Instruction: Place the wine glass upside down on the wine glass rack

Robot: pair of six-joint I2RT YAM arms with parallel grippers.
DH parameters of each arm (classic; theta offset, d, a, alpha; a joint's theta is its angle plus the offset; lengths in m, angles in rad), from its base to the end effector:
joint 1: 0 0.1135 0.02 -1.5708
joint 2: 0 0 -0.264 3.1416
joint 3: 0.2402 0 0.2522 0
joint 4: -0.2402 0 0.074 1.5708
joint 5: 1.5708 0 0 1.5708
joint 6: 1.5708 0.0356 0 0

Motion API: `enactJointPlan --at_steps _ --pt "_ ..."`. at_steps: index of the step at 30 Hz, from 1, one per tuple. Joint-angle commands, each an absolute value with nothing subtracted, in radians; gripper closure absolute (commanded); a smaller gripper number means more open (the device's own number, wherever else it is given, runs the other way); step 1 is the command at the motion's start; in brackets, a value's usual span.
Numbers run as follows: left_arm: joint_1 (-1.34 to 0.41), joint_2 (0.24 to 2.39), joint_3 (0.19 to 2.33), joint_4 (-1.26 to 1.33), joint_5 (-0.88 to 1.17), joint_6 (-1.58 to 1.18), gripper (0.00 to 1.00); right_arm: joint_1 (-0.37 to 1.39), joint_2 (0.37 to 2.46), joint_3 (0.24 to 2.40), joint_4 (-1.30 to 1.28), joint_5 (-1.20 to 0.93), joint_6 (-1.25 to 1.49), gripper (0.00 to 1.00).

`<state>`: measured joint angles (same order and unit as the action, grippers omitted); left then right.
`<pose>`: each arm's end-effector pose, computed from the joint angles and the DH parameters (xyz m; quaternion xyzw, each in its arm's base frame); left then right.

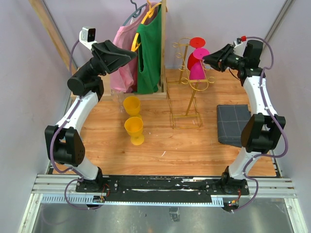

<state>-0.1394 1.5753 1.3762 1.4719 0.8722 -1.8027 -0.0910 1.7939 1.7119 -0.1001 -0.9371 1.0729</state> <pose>0.2949 -0.0689 0.4805 0.1820 0.3994 -0.7753 0.4542 0.4218 -0.0097 0.3935 0.1355 0.7316 0.5752 0.3399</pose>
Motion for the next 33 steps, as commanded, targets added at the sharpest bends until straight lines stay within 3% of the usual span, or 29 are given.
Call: enactJointPlan --at_steps 1,13,18,22,28,33 --pt "-0.132 1.558 1.37 1.511 0.883 -1.798 0.45 -0.08 1.716 1.696 -0.097 -0.95 1.05 0.7" --pt "-0.13 1.532 1.36 1.447 0.922 -1.757 0.45 -0.138 1.598 1.609 -0.1 -0.939 1.046 0.68" --pt "-0.118 1.471 1.318 1.267 0.966 -1.625 0.46 -0.176 1.533 1.546 -0.103 -0.934 1.038 0.68" --pt "-0.105 1.382 1.291 0.922 0.996 -1.362 0.47 -0.2 1.476 1.533 -0.14 -0.911 1.012 0.68" --pt "-0.099 1.29 1.441 0.006 0.876 -0.755 0.47 -0.205 1.421 1.602 -0.232 -0.852 0.94 0.67" --pt "-0.1 1.282 1.491 -0.317 0.748 -0.548 0.47 -0.205 1.42 1.654 -0.25 -0.842 0.926 0.66"
